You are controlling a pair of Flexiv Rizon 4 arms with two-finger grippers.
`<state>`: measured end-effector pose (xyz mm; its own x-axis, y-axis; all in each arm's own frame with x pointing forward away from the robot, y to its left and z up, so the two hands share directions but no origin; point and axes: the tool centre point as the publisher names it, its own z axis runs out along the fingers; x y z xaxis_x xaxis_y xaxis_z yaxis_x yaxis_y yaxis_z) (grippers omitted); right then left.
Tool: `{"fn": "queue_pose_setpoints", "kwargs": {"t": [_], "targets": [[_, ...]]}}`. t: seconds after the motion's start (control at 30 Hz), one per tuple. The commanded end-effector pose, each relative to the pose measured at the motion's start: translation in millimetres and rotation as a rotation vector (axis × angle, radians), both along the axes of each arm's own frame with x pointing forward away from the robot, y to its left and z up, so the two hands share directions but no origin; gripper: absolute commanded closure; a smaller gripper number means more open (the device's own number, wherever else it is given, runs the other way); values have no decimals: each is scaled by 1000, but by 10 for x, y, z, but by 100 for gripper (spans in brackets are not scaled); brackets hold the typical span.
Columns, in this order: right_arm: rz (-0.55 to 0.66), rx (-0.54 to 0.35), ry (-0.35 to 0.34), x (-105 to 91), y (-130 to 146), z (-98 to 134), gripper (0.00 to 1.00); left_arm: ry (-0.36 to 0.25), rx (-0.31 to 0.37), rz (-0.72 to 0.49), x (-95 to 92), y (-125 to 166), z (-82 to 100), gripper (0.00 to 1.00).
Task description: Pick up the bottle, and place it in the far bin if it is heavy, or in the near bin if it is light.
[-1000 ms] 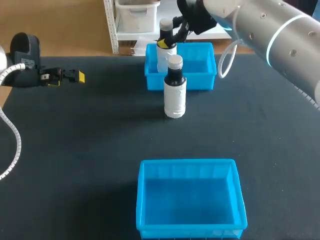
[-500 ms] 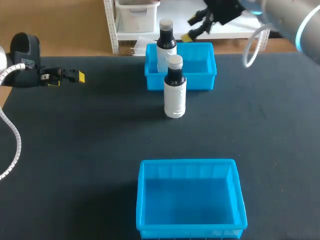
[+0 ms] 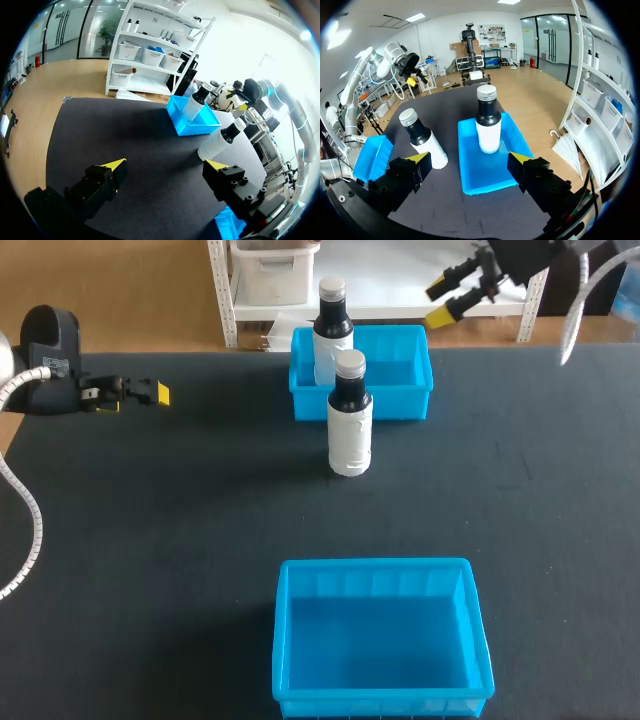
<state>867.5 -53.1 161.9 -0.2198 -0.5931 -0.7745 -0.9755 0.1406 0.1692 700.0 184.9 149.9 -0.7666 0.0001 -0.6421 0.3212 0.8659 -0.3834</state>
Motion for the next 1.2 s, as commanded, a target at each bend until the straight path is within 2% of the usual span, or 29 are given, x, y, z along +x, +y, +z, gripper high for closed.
{"fn": "queue_pose_setpoints", "kwargs": {"t": [0.03, 0.33, 0.63, 0.83, 1.2], "targets": [[-69, 17, -55, -336, -66, 23, 0, 0, 0, 0, 0, 0, 0, 0], [-94, 40, -99, -753, 135, -30, 0, 0, 0, 0, 0, 0, 0, 0], [-106, 72, -84, -1029, 417, -257, 0, 0, 0, 0, 0, 0, 0, 0], [-81, 82, -93, -1104, 587, -291, 0, 0, 0, 0, 0, 0, 0, 0], [-20, 100, -121, -1085, 906, -311, 0, 0, 0, 0, 0, 0, 0, 0]]}}
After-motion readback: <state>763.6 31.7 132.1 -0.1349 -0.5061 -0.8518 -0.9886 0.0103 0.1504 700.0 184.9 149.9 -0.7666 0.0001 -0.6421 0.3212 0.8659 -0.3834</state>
